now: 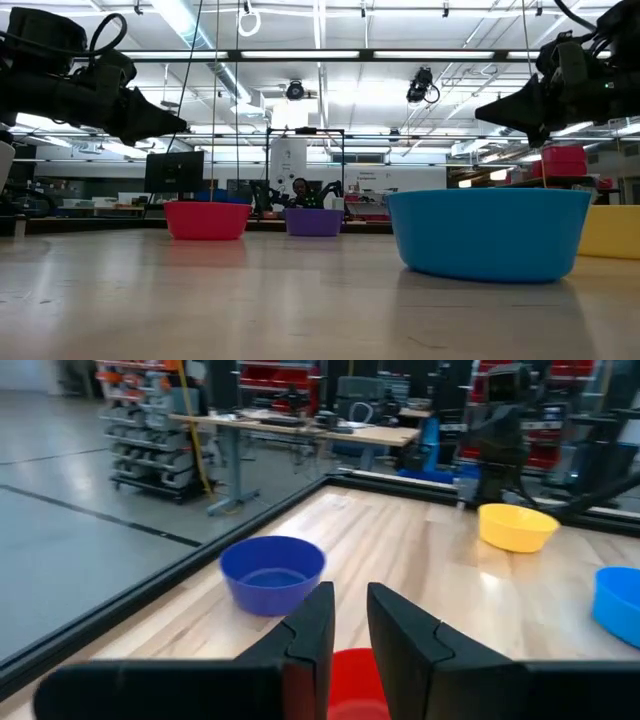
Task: Nest bowls inside each other
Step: Stack the light blue bowl on top of the gray bowl
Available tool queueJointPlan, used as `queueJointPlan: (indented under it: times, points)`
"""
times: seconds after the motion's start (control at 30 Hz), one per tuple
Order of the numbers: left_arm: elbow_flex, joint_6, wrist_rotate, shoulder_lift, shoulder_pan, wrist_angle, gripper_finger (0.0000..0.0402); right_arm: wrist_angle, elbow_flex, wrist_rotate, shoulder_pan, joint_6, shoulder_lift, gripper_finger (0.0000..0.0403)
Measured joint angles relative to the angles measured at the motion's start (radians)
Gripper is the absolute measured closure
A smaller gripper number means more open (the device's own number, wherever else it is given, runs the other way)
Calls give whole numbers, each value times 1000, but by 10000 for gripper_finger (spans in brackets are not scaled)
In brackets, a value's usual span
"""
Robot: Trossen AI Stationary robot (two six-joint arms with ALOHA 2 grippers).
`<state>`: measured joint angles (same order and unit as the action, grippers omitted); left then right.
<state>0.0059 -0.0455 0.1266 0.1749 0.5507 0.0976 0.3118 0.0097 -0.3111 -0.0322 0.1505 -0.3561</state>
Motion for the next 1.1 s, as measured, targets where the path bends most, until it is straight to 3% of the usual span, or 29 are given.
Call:
queueJointPlan:
  times: [0.2,0.27,0.37,0.53,0.7,0.83,1.1]
  points:
    - [0,-15,5,0,0,17,331,-12,0,84,0,98,-25,394]
    - [0,-14,44,0,0,16,331,-18,0,177,-1,121,-61,394]
    - [0,0,143,0,0,24,331,22,0,337,4,157,-162,394]
    - [0,0,264,1,0,23,331,169,4,408,31,120,-389,393]
    - [0,-1,307,29,-1,22,331,189,127,510,33,75,-629,381]
    - [0,-2,342,80,-1,22,331,130,281,566,34,67,-841,345]
    - [0,31,335,179,-46,26,331,-278,612,610,46,66,-1178,232]
